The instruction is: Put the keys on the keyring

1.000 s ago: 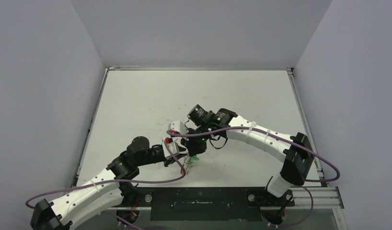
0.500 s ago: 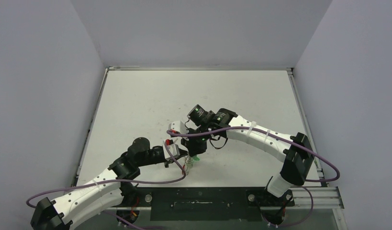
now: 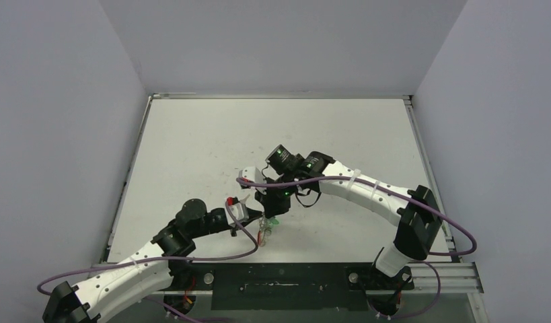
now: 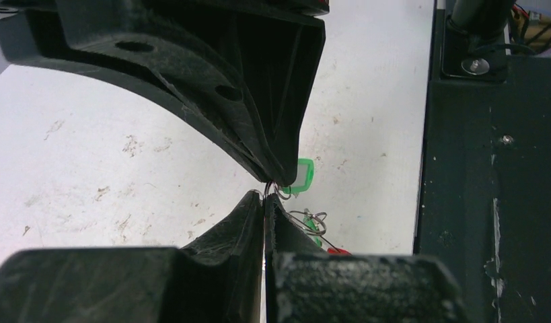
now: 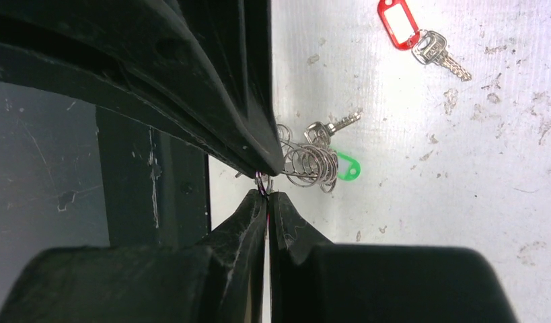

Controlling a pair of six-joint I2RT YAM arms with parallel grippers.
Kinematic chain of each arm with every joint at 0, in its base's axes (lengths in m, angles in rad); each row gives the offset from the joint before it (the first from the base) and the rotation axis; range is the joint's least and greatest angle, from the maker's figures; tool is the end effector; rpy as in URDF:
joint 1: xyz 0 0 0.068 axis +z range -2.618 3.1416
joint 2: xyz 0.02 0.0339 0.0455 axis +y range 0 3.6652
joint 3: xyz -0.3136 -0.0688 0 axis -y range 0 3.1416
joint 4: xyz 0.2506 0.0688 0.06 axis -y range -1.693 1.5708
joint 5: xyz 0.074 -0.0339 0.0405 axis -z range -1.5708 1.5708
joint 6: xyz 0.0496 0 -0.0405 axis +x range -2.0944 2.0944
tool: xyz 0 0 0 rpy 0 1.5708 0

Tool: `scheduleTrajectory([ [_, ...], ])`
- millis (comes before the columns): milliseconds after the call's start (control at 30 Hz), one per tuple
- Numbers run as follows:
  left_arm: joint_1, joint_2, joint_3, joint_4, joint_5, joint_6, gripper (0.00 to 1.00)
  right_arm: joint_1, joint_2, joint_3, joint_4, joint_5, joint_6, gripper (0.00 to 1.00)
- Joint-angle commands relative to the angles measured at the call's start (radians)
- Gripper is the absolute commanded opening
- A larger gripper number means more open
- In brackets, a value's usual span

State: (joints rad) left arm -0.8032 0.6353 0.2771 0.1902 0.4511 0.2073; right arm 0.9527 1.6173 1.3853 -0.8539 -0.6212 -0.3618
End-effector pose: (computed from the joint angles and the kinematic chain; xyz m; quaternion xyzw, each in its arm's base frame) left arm 0.0819 -0.1160 0.2481 0.4867 0.5817 -0.3480 0.5511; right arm 0.1767 0.2983 0.3264 -0.6228 0.6869 0.3504 0.1323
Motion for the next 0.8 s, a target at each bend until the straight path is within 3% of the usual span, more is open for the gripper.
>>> scheduleTrajectory([
  [0, -0.002, -0.070, -0.042, 0.123, -0.059, -0.082, 0.00, -0.048, -0.034, -0.046, 0.087, -0.048, 0.027, 0.00],
  [233, -0.002, -0.094, -0.059, 0.131, -0.089, -0.104, 0.00, -0.089, -0.057, -0.109, 0.141, -0.116, 0.032, 0.15],
  [533, -0.001, -0.064, -0.055, 0.150, -0.086, -0.103, 0.00, -0.101, -0.062, -0.152, 0.195, -0.158, 0.043, 0.16],
  [767, -0.002, -0.061, -0.056, 0.151, -0.086, -0.103, 0.00, -0.107, -0.109, -0.193, 0.289, -0.188, 0.077, 0.42],
])
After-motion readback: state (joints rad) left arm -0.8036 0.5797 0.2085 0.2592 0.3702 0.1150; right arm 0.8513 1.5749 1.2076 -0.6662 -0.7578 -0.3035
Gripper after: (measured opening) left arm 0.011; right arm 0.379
